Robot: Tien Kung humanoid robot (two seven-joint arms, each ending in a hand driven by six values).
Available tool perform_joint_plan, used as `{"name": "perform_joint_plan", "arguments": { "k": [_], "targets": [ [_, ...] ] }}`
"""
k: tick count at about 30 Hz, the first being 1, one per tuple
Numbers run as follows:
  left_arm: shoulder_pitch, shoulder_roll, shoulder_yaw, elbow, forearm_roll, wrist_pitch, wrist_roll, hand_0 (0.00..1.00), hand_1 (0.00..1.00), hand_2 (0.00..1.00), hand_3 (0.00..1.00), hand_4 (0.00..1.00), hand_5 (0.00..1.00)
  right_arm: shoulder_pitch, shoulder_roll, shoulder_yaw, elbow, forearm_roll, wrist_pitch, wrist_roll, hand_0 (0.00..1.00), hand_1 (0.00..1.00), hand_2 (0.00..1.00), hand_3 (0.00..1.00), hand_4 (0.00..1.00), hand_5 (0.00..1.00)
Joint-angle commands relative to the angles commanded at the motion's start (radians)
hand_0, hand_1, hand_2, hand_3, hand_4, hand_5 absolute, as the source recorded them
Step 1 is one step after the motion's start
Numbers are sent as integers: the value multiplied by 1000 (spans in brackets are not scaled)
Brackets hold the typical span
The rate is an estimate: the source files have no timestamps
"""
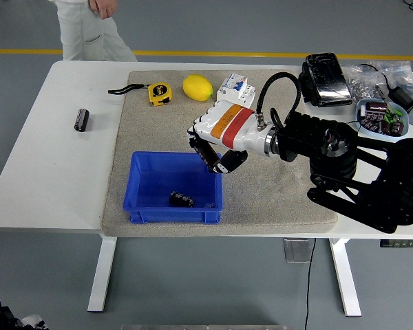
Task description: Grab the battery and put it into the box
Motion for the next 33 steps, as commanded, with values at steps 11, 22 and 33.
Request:
{"name": "perform_joint_plan", "arguments": {
  "k": [11,22,33],
  "targets": [
    [-7,3,7,-2,-6,-1,1,758,758,798,642,675,530,24,80,-47,-25,-5,-22,-26,494,548,742,900,944,202],
    [-6,3,12,-3,-8,-2,1,758,760,799,642,673,527,25,71,-30,-41,-8,-4,-27,643,686,894,998,998,255],
    [0,-3,15,-2,-7,5,-2,759,767,802,641,672,524,-53,-20,49,67,181,-235,-6,701,730,866,949,998,347]
  ]
}}
